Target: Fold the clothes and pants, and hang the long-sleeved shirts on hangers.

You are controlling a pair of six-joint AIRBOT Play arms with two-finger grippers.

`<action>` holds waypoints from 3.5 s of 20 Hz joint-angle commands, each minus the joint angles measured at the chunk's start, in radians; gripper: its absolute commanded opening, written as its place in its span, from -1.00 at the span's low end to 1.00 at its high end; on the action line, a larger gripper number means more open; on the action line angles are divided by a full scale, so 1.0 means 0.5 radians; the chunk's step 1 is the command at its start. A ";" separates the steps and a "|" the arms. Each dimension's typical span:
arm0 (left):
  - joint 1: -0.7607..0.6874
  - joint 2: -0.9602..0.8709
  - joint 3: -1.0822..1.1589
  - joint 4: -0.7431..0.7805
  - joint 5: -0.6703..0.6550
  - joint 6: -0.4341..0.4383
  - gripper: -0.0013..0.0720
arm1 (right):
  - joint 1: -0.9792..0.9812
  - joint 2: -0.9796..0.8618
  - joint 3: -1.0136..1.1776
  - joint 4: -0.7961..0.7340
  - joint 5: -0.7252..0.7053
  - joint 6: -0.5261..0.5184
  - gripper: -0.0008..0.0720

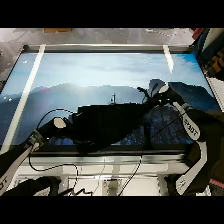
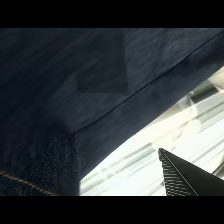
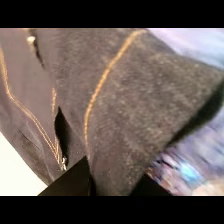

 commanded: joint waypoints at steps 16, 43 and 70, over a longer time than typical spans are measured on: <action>0.469 0.543 0.446 0.408 -0.056 0.187 0.94 | -0.723 1.102 0.725 -1.586 0.117 1.546 -0.87; 0.472 0.680 0.446 0.408 0.203 0.186 0.94 | -1.823 1.588 0.723 -2.247 0.623 2.550 0.86; 0.717 0.970 0.911 1.707 0.265 0.185 0.92 | -0.233 1.546 0.679 -1.305 0.423 1.129 -0.87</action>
